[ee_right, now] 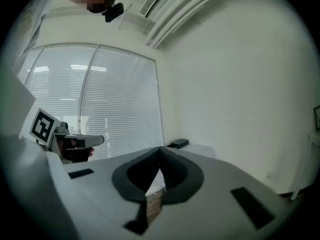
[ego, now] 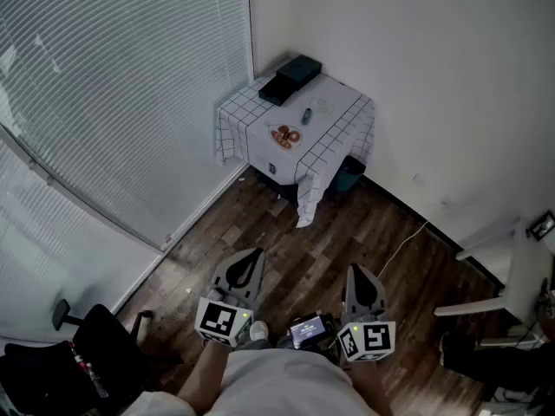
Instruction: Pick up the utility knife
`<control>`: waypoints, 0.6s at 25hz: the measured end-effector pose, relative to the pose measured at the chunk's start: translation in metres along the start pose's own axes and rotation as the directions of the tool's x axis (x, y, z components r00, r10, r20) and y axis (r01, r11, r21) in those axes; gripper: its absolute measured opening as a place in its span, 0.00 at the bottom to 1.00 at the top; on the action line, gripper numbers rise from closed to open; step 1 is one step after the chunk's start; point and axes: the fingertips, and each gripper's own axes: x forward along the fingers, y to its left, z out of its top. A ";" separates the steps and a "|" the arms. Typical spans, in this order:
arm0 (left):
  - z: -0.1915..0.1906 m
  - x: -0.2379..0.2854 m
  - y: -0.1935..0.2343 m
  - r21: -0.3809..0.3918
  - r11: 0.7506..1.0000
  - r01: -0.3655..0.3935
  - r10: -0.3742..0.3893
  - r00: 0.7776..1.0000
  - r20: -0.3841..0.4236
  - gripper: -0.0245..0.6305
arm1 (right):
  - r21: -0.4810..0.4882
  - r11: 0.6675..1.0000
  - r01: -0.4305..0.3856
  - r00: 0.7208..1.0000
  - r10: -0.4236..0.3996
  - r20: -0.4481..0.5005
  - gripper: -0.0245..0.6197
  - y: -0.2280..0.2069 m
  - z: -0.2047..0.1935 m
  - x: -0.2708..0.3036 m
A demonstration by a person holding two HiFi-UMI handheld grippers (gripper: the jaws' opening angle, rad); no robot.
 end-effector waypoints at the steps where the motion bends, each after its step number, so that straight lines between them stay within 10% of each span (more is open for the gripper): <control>1: -0.001 -0.001 0.000 0.002 1.000 -0.006 0.006 1.000 0.004 0.05 | 0.001 1.000 -0.002 1.000 0.002 0.003 0.05 -0.001 0.001 -0.001; 15: -0.016 0.019 -0.014 0.074 0.995 -0.062 0.067 0.995 -0.072 0.05 | 0.039 0.998 -0.056 0.998 0.055 0.026 0.05 -0.031 0.003 -0.006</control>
